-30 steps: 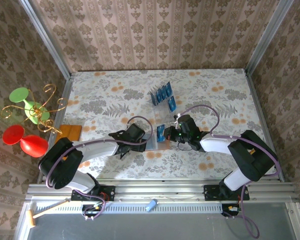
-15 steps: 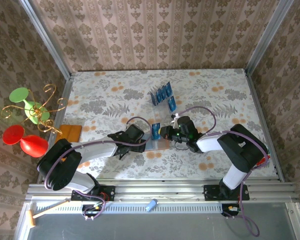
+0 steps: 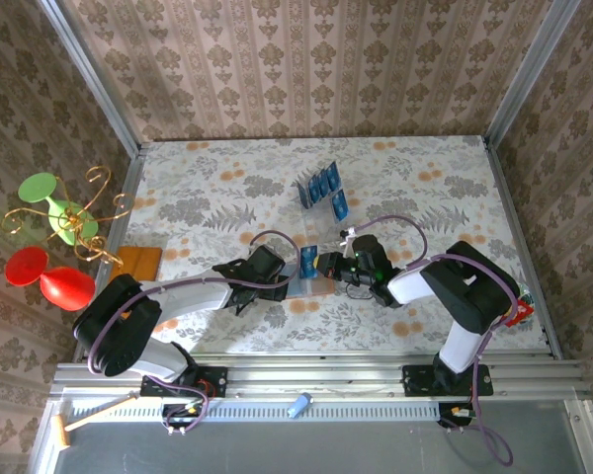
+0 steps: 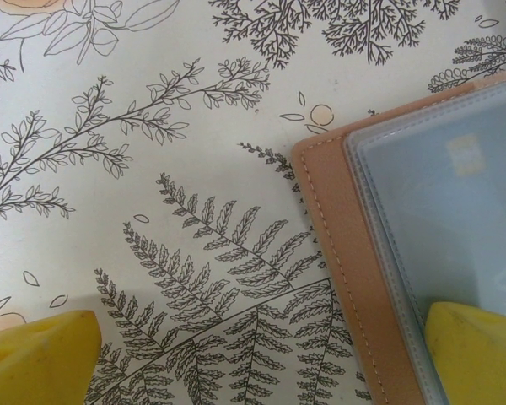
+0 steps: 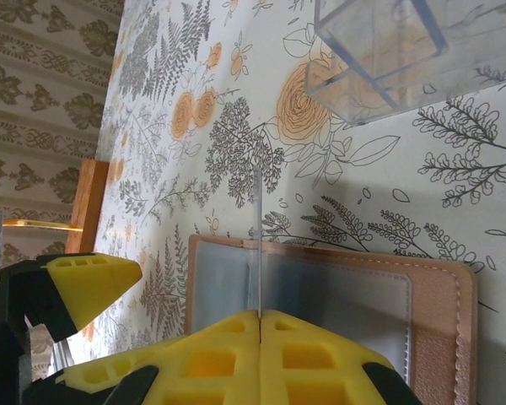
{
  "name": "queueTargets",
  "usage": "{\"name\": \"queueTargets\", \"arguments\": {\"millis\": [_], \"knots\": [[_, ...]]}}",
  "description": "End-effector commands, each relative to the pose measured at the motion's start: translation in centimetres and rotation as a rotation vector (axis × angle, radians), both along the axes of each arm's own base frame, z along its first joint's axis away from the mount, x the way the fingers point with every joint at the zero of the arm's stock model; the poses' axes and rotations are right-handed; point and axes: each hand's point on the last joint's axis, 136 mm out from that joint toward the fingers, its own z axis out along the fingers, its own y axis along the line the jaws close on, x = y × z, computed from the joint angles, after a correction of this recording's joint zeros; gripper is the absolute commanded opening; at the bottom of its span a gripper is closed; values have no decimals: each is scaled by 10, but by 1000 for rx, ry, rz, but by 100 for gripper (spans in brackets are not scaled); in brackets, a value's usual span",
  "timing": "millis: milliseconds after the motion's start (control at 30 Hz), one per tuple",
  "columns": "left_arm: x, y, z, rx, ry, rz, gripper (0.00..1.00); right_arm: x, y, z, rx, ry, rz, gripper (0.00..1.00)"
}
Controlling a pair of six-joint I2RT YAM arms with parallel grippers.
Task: Put the credit cards into the card holder
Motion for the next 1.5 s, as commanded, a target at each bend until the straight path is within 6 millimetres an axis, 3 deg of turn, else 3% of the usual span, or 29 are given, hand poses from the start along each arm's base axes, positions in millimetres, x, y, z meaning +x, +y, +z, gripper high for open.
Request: {"name": "queueTargets", "arguments": {"millis": [0, 1233, 1467], "knots": [[-10, 18, -9, 54, 37, 18, 100, 1, -2, -3, 14, -11, -9, 0], [-9, 18, -7, 62, 35, 17, 100, -22, 5, -22, 89, 64, 66, 0], [-2, 18, 12, 55, -3, 16, 100, -21, 4, -20, 95, 62, 59, 0]]}}
